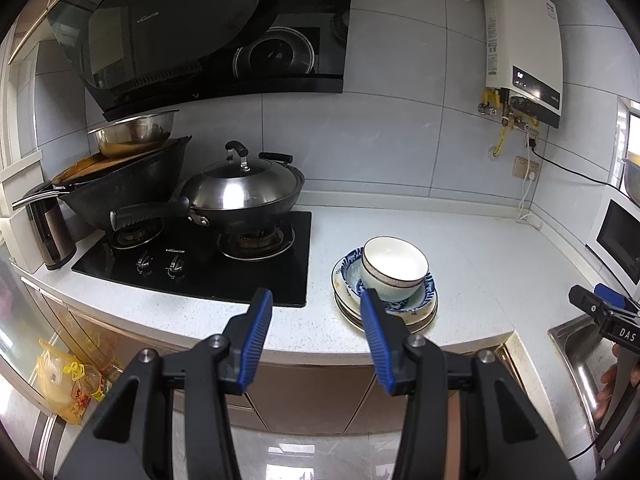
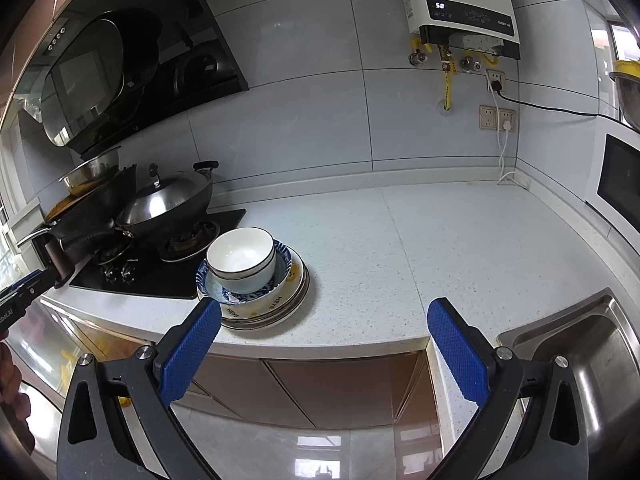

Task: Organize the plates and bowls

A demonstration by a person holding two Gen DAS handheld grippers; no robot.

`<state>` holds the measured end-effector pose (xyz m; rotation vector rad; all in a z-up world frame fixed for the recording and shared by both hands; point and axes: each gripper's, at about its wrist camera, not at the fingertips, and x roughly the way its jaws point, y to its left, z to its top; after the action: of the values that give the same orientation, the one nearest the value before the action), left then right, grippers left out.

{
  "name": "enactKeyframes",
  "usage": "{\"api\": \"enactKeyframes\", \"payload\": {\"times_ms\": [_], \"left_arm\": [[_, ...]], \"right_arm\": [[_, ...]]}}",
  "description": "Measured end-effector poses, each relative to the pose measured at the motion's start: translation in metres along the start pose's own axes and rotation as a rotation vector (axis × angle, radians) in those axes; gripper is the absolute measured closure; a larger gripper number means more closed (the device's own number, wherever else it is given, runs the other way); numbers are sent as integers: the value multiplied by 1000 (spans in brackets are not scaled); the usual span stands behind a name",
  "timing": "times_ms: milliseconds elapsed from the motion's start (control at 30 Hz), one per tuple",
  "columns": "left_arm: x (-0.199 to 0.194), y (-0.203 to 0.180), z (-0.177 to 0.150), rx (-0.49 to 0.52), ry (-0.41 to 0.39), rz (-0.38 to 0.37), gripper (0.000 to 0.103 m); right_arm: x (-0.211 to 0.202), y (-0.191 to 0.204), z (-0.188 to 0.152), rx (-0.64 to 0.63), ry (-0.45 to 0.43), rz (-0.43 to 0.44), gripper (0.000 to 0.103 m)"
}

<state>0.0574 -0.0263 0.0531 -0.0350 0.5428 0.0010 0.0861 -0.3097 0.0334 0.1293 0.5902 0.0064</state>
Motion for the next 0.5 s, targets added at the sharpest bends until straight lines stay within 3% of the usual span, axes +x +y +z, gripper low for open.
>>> {"api": "enactKeyframes", "payload": {"times_ms": [500], "left_arm": [[4,-2,-5,-31,24,12,59]], "right_arm": [[-1,3,-2,-10,2,-4,1]]}}
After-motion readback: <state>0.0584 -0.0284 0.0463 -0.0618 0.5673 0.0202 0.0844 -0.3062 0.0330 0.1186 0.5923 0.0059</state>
